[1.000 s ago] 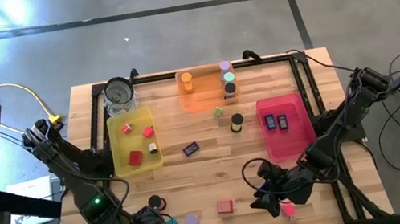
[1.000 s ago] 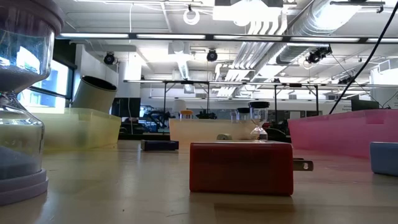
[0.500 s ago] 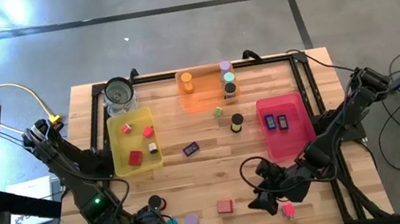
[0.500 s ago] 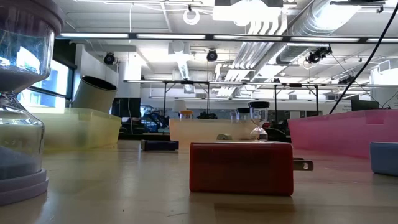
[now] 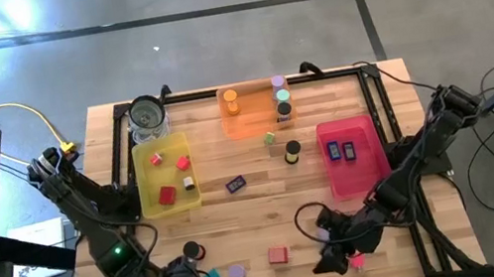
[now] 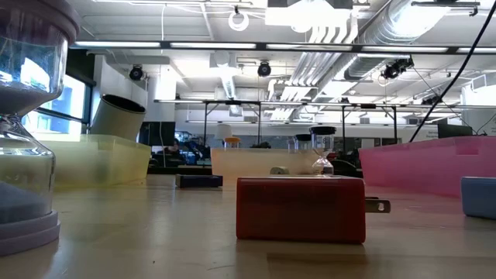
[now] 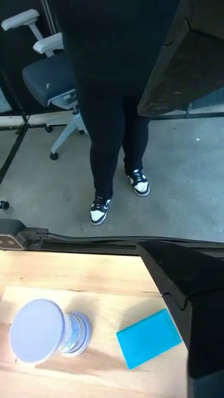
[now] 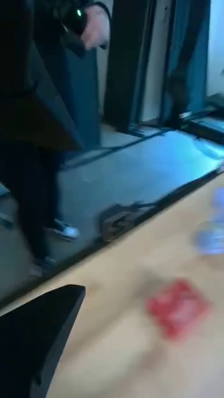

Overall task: Pick & Place Office items
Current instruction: Put the red charger in the yellow bin

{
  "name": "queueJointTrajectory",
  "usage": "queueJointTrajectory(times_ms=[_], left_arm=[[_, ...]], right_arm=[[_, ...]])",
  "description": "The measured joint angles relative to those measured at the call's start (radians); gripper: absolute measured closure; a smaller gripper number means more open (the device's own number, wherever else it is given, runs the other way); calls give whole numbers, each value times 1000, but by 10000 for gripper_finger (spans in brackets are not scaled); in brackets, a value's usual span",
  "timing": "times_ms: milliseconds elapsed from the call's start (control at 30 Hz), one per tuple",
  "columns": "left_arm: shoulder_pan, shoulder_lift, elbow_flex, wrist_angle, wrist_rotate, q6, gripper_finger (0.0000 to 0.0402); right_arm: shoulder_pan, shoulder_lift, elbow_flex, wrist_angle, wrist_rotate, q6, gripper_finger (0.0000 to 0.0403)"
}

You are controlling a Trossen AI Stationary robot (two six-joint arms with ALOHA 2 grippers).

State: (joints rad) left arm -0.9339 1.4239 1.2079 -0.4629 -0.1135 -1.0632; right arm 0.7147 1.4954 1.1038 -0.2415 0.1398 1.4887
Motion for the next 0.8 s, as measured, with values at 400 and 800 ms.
queueJointTrajectory(times_ms=[400, 800], left_arm=[[-34, 0, 0, 0, -47, 3, 67], [-41, 0, 0, 0, -76, 27, 67]], right_arm=[[60, 113, 0, -170, -395, 519, 74], [109, 130, 0, -478, -269, 762, 89]])
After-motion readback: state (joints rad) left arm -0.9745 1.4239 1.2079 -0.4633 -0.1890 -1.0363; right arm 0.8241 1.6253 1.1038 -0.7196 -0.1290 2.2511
